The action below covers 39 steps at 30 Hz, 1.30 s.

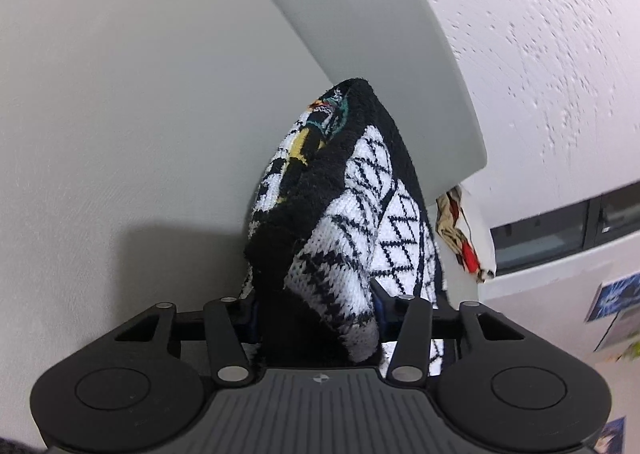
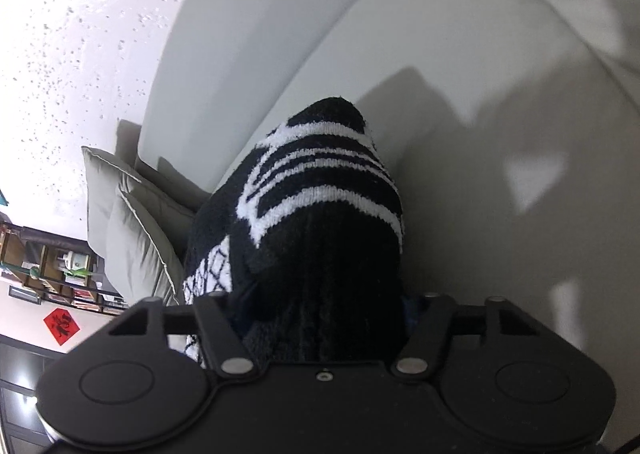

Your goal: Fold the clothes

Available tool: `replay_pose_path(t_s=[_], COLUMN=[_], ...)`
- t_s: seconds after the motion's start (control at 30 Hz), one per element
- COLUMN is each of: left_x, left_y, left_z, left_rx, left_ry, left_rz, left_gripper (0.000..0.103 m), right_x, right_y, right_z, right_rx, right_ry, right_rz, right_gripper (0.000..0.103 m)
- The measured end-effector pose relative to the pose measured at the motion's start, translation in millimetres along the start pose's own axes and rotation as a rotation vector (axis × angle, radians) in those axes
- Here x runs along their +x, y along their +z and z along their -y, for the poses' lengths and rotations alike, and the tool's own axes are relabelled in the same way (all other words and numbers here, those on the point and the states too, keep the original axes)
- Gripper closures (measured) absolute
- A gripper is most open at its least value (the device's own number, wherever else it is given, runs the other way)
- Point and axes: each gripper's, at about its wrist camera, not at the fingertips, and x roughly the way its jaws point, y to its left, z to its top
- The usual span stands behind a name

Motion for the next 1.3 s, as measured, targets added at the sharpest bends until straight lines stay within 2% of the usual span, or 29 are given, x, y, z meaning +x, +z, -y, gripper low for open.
replay_pose_path(t_s=[0.1,0.2,0.37,0.53,0.73,0.83,0.9,1.03,1.07,1.13,1.17,1.2,1.23,1.3], left_x=[-6,-7,27,96,172,206,225,241,244,255,261,265,262,255], left_y=[-9,-19,-39,-75,-131,-145,-149,-167,-174,-192,-200,-206,-209,-204], left_z=[21,44,91,144,203,243,270,303,306,302,298,295,294,299], left_rx=[0.081,0.133,0.193,0.233,0.313,0.371,0.407,0.477,0.492,0.497,0.496,0.494,0.487,0.436], left_ry=[0.011,-0.045,-0.13,-0.184,-0.19,-0.203,-0.226,-0.3,-0.313,-0.283,-0.256,-0.233,-0.223,-0.22], left_rz=[0.002,0.0,-0.064,-0.155,-0.276,-0.299,-0.307,-0.335,-0.347,-0.407,-0.445,-0.469,-0.471,-0.475], left_gripper=[0.058,0.058,0.058,0.058,0.058,0.058,0.058,0.058,0.058,0.058,0.058,0.058,0.058,0.061], right_x=[-24,-58,-127,-190,-246,-269,-285,-323,-329,-334,-335,-333,-333,-340], right_y=[-7,-9,-3,29,82,101,109,108,106,102,101,101,102,99], right_z=[-13,-19,-18,25,88,119,134,163,174,197,208,218,223,217], right_rx=[-0.045,-0.063,-0.087,-0.114,-0.126,-0.089,-0.078,-0.061,-0.045,0.008,0.053,0.101,0.123,0.112], right_ry=[-0.007,-0.002,-0.017,-0.083,-0.154,-0.128,-0.093,0.0,0.002,-0.029,-0.07,-0.124,-0.151,-0.144], right_rz=[0.043,0.092,0.203,0.297,0.381,0.413,0.464,0.629,0.655,0.678,0.666,0.637,0.618,0.617], right_gripper=[0.046,0.047,0.047,0.047,0.048,0.05,0.05,0.05,0.049,0.041,0.031,0.026,0.025,0.021])
